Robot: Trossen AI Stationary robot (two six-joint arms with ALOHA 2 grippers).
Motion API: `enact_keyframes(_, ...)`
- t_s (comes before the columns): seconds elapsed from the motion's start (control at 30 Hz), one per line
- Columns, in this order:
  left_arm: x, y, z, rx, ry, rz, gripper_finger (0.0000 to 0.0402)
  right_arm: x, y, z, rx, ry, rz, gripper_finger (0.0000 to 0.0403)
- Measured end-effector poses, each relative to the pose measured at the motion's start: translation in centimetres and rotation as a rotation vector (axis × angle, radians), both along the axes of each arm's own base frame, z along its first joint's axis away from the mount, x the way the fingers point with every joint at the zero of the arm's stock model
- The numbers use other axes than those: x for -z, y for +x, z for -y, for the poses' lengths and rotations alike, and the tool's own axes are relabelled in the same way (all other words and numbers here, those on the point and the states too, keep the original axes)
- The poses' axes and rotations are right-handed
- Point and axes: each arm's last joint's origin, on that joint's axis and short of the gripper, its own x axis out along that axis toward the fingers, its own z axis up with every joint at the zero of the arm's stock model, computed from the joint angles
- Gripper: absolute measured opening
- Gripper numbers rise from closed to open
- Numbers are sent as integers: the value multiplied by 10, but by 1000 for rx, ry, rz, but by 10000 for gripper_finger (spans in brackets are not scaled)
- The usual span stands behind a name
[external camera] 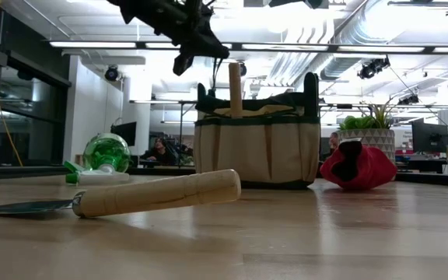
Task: Pick & Place Garden tools in Gardening bag
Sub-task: Put the green shear scissors into the gardening bag, then put the green spray bottle into the gardening bag
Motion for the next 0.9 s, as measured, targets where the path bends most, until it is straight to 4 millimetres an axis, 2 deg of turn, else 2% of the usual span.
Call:
enact_keyframes(0.23, 0, 0, 1, 16, -3, 3, 15, 0, 0, 0, 0, 0, 0, 145)
enact_keyframes(0.53, -1, 0, 2, 48, -13, 9, 130, 1, 0, 0, 0, 3, -9, 145)
enact_keyframes(0.63, -5, 0, 1, 54, 3, 18, 155, 1, 0, 0, 0, 5, -13, 145)
enact_keyframes(0.9, -32, -1, -1, 30, 126, 14, 163, 6, -2, -1, 10, 49, -49, 145)
